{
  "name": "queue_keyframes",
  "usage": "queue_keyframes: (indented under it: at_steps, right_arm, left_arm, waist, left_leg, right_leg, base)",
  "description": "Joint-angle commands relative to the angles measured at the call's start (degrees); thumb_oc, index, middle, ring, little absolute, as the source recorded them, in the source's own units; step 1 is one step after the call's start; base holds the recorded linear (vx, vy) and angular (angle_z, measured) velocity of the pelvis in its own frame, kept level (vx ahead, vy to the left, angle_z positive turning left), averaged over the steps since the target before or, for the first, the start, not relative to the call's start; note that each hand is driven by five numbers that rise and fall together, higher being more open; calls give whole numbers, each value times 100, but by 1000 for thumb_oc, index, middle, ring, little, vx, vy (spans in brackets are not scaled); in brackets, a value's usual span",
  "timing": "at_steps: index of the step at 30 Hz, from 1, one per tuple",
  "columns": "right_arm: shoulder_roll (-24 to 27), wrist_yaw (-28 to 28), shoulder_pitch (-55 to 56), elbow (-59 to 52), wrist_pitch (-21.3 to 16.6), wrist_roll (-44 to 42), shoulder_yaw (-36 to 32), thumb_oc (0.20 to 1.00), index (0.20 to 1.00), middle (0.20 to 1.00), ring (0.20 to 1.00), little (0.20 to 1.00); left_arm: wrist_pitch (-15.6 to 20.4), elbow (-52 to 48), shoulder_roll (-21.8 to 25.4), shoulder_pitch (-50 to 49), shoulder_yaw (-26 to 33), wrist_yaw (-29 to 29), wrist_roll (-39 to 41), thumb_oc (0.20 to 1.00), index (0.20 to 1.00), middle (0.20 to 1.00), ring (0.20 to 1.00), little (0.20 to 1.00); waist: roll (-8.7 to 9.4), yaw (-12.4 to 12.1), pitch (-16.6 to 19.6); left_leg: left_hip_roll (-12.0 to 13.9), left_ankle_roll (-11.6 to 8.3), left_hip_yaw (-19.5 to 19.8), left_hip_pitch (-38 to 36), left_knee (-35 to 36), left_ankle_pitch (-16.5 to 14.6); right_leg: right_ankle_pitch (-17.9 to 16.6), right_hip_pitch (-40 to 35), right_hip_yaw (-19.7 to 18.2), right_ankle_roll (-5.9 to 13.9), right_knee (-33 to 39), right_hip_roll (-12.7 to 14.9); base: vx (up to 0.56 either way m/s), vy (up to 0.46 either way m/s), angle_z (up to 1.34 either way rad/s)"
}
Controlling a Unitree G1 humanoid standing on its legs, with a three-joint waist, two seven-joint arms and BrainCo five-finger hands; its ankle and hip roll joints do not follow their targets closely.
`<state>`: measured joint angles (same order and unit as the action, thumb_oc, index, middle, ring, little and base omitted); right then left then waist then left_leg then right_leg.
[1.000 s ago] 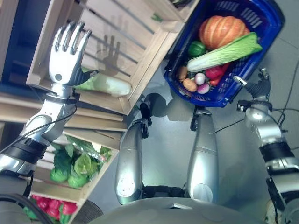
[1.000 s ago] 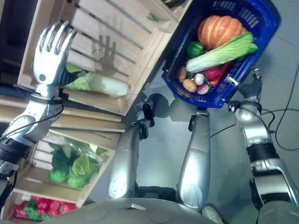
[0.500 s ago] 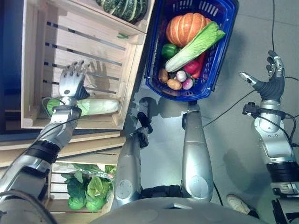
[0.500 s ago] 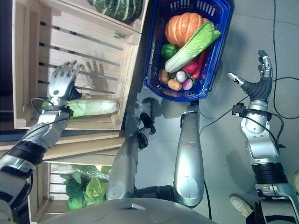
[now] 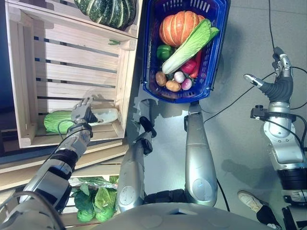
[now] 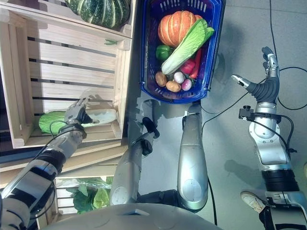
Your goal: Pick up fruits and vegetables into the basket
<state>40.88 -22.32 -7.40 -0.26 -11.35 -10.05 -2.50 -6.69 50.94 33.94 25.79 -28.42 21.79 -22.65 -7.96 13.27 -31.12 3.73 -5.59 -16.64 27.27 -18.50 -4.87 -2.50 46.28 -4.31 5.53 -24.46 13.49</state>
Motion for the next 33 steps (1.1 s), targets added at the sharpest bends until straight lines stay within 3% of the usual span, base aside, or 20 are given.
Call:
queue_keyframes:
  at_steps: [1, 3, 4, 8, 23, 33]
  right_arm:
    - [312, -69, 207, -535, -294, 85, -336, 1000, 1000, 1000, 1000, 1000]
    - [333, -66, 93, -530, -269, 46, -314, 1000, 1000, 1000, 1000, 1000]
    - [324, -85, 123, -502, -277, 60, -278, 1000, 1000, 1000, 1000, 1000]
    - [359, -137, 55, -448, -317, 56, -204, 1000, 1000, 1000, 1000, 1000]
    - [356, -533, -271, -147, -612, 167, 195, 1000, 1000, 1000, 1000, 1000]
    - [220, -613, -409, 18, -750, 106, 467, 1000, 1000, 1000, 1000, 1000]
  left_arm:
    - [-288, 509, 142, -210, 127, 110, 64, 1000, 1000, 1000, 1000, 1000]
    - [-451, 703, 149, -125, 97, 197, -9, 1000, 1000, 1000, 1000, 1000]
    - [-507, 770, 148, -153, 44, 229, -79, 1000, 1000, 1000, 1000, 1000]
    - [-757, 884, 188, -69, -54, 146, -86, 1000, 1000, 1000, 1000, 1000]
    - [-2138, 1238, 305, 422, -642, 1086, -1242, 1000, 1000, 1000, 1000, 1000]
    - [-2788, 1369, 262, 738, -1104, 517, -1685, 1000, 1000, 1000, 1000, 1000]
  waist:
    - [-234, 340, 133]
    - [-206, 341, 133]
    - [-187, 332, 133]
    - [-153, 313, 133]
    - [59, 231, 133]
    - [165, 210, 133]
  left_leg:
    - [-36, -35, 268, 687, -337, 103]
    - [-23, 10, 207, 846, -320, 248]
    - [-28, -38, 282, 755, -393, 73]
    - [-22, -26, 288, 895, -463, 53]
    - [55, 89, 275, 1661, -986, -185]
    - [101, 173, 346, 2046, -1258, -336]
  right_leg:
    - [791, -152, 74, 252, -288, -67]
    - [623, -5, 103, 204, -238, -71]
    - [807, -118, 93, 237, -303, -72]
    - [797, -7, 103, 219, -326, -92]
    - [694, 611, 127, 180, -447, -121]
    - [665, 941, 106, 178, -557, -187]
  base:
    - [0, 0, 0]
    - [0, 0, 0]
    - [59, 22, 0]
    - [14, 4, 0]
    - [-8, 2, 1]
    - [-2, -11, 0]
